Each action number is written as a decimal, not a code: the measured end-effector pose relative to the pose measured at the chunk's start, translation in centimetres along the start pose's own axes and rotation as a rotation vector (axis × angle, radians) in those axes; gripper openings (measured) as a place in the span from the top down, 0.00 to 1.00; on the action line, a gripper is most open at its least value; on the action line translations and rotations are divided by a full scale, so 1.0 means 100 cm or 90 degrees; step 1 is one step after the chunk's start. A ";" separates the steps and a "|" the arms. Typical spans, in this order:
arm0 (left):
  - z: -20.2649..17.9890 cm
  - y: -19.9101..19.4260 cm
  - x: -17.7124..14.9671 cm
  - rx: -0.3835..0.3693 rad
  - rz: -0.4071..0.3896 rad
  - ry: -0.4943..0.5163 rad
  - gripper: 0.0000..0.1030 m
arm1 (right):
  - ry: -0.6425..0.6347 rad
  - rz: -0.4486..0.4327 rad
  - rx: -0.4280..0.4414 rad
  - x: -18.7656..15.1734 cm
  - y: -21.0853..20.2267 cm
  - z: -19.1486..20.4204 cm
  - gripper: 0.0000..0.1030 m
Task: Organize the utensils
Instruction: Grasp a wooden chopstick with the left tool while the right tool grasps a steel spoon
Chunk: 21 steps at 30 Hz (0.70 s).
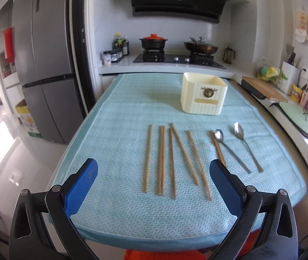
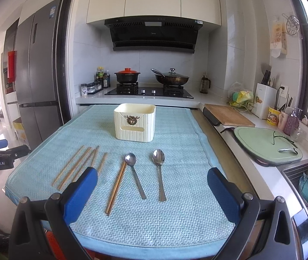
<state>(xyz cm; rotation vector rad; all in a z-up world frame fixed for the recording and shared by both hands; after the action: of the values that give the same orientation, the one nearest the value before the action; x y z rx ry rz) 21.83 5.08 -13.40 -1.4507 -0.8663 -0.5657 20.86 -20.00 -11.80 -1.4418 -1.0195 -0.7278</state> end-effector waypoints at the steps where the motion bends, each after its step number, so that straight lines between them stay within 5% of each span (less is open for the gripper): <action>1: 0.003 0.010 0.000 0.006 0.008 0.001 0.00 | 0.004 0.009 -0.003 -0.003 0.007 -0.003 0.00; 12: 0.015 0.120 0.001 -0.013 0.104 -0.016 0.00 | 0.037 0.091 -0.012 -0.034 0.083 -0.036 0.00; 21: 0.025 0.211 -0.005 -0.017 0.183 -0.024 0.00 | 0.025 0.155 0.041 -0.044 0.174 -0.035 0.00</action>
<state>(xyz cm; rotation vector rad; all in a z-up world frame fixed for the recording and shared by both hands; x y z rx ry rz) 37.80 9.02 -26.84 -1.5800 -0.6655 -0.3368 35.00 -23.44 -22.93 -1.4595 -0.8129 -0.5392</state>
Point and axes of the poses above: each gripper's, at about its wrist camera, not at the fingertips, and y roughly the way its jaws point, z to its left, x to its top, the point moved 10 cm from there along y, roughly the way its jaws point, and after that the axes turned 6 degrees about -y, right-handed, at the moved point
